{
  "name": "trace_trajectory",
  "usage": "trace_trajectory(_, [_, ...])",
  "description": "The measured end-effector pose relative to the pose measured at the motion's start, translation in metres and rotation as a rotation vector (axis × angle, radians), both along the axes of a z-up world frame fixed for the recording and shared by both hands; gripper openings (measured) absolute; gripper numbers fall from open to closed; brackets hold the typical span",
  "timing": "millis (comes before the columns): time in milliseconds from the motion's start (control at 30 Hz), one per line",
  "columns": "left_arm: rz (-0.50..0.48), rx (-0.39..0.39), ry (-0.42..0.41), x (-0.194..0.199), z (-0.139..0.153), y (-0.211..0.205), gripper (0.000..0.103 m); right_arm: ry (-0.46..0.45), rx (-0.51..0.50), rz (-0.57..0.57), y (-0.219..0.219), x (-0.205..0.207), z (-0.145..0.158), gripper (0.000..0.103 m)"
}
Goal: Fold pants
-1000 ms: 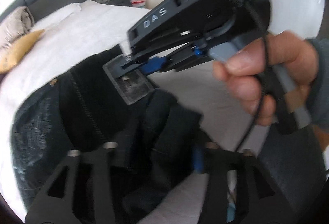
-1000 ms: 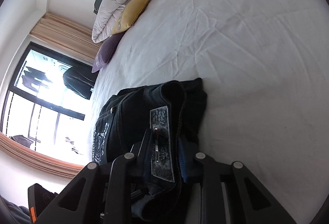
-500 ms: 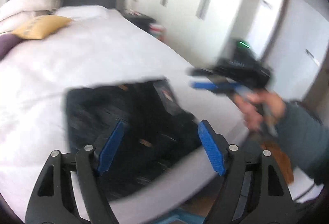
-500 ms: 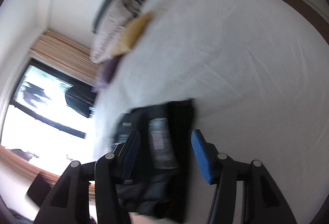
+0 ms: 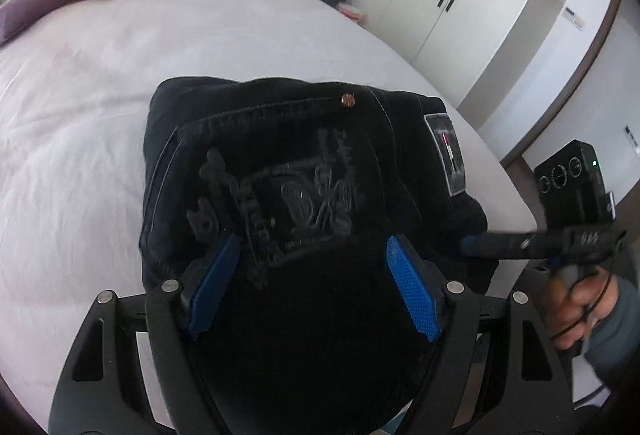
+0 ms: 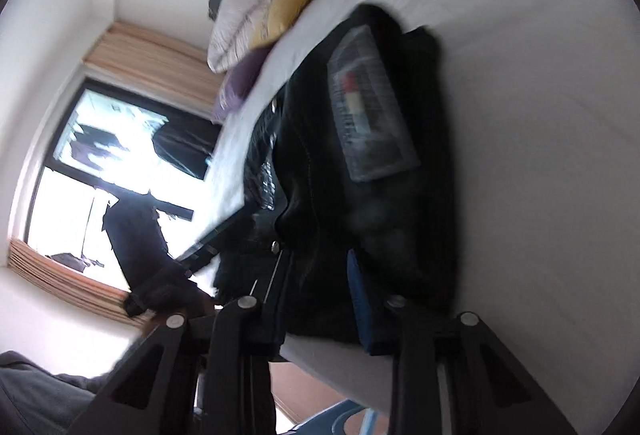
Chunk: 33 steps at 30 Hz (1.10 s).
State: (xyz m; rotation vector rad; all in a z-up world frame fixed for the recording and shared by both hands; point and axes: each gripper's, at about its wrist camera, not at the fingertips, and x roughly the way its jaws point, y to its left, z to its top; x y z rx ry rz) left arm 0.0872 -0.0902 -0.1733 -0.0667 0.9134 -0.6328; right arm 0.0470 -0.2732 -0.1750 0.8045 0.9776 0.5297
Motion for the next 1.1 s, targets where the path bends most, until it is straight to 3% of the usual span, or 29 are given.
trace_trajectory(33, [-0.002, 0.008, -0.005, -0.002, -0.001, -0.001, 0.075, -0.001, -0.003, 0.002, -0.004, -0.003, 0.003, 0.030])
trace_trajectory(100, [-0.018, 0.015, 0.000, -0.002, 0.003, -0.003, 0.075, 0.001, -0.071, -0.019, -0.011, -0.006, 0.015, 0.042])
trace_trajectory(200, [0.002, -0.048, -0.044, -0.010, 0.035, 0.010, 0.075, -0.068, -0.046, -0.031, -0.015, 0.002, 0.044, 0.052])
trace_trajectory(300, [0.022, -0.063, -0.053, 0.011, 0.049, 0.016, 0.075, -0.152, -0.014, -0.006, -0.004, 0.035, 0.072, 0.066])
trace_trajectory(433, [0.011, -0.027, -0.039, 0.052, 0.049, 0.009, 0.075, -0.153, -0.011, 0.042, 0.020, 0.083, 0.072, 0.066])
trace_trajectory(533, [0.016, 0.026, 0.017, 0.081, 0.037, 0.006, 0.075, -0.073, -0.044, 0.026, 0.026, 0.109, 0.046, 0.067])
trace_trajectory(600, [0.019, 0.093, 0.038, 0.092, 0.020, 0.002, 0.075, -0.041, -0.079, -0.012, 0.019, 0.109, 0.025, 0.062])
trace_trajectory(700, [0.030, 0.106, 0.023, 0.090, 0.014, 0.007, 0.075, -0.075, -0.004, -0.046, -0.004, 0.083, 0.019, 0.058])
trace_trajectory(767, [0.049, 0.114, 0.024, 0.090, 0.011, 0.008, 0.076, -0.087, -0.034, -0.087, -0.017, 0.069, 0.022, 0.065])
trace_trajectory(800, [0.059, 0.116, 0.030, 0.089, 0.012, 0.010, 0.076, -0.071, -0.066, -0.122, -0.023, 0.061, 0.024, 0.077])
trace_trajectory(833, [0.071, 0.117, 0.030, 0.089, 0.014, 0.012, 0.076, -0.044, -0.074, -0.159, -0.032, 0.052, 0.025, 0.078])
trace_trajectory(933, [0.105, 0.118, 0.025, 0.081, 0.026, 0.018, 0.076, -0.078, -0.057, -0.181, -0.042, 0.032, 0.037, 0.080])
trace_trajectory(1100, [0.127, 0.168, 0.000, 0.068, 0.044, 0.022, 0.076, -0.025, -0.097, -0.159, -0.038, 0.032, 0.036, 0.085])
